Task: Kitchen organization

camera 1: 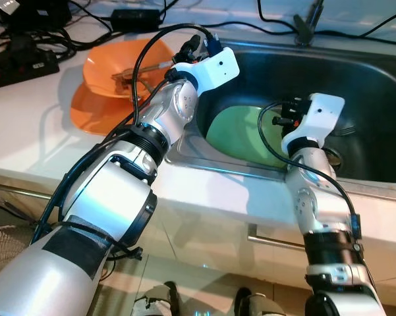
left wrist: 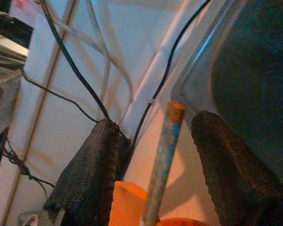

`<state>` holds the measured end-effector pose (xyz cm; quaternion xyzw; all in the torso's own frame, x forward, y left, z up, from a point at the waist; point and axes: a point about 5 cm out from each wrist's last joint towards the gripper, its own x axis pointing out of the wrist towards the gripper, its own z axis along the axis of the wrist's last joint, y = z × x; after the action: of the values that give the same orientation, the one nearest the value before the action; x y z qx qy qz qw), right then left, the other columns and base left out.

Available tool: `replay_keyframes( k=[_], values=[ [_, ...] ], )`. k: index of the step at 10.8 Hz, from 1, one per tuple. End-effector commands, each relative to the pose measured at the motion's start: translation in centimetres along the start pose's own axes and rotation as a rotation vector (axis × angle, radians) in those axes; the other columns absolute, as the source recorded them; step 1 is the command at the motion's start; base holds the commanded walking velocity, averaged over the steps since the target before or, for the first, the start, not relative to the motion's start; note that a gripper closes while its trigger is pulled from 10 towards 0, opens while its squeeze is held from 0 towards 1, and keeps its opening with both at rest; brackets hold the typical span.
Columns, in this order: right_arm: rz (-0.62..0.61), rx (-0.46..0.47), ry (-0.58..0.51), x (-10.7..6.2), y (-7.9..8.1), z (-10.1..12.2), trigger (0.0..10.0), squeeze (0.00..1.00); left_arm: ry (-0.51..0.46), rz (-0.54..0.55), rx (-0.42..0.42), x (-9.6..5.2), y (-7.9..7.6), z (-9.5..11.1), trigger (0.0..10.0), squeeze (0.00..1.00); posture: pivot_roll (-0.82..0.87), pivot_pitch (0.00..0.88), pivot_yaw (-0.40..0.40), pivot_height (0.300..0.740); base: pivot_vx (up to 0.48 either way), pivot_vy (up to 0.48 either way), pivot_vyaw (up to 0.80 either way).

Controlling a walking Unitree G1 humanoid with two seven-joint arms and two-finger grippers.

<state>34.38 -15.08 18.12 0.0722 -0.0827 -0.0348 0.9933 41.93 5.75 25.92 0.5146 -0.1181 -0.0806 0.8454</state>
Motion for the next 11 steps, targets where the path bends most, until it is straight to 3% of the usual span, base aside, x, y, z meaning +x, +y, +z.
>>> replay_keyframes(
  k=[1,2,3,4,11],
  values=[
    [-0.017,0.003,0.066,-0.76,-0.37,-1.41,10.0,0.0,0.023,-0.007,-0.016,-0.08,-0.31,-0.41,10.0,0.0,-0.06,0.225,0.034,0.74,0.0,0.0,0.0],
    [-0.016,0.009,0.058,-0.96,-0.38,-1.28,10.0,0.0,0.022,-0.001,-0.016,-0.05,-0.17,-0.33,10.0,0.0,-0.06,0.228,0.035,0.74,0.0,0.0,0.0],
    [-0.015,0.014,0.05,-1.18,-0.41,-1.09,10.0,0.0,0.018,0.007,-0.024,0.01,-0.01,-0.16,1.1,0.0,-0.06,0.234,0.036,0.74,0.0,0.0,0.0],
    [-0.015,0.013,0.051,-1.28,-0.43,-1.03,10.0,0.0,0.016,0.009,-0.026,0.02,0.02,-0.07,0.0,0.0,-0.07,0.237,0.036,0.74,0.0,0.0,0.0],
    [-0.018,0.028,0.043,-1.33,-0.48,-0.69,10.0,0.0,0.006,0.04,-0.012,0.12,0.65,0.16,0.0,0.0,-0.06,0.231,0.037,0.74,0.0,0.0,0.0]
  ],
)
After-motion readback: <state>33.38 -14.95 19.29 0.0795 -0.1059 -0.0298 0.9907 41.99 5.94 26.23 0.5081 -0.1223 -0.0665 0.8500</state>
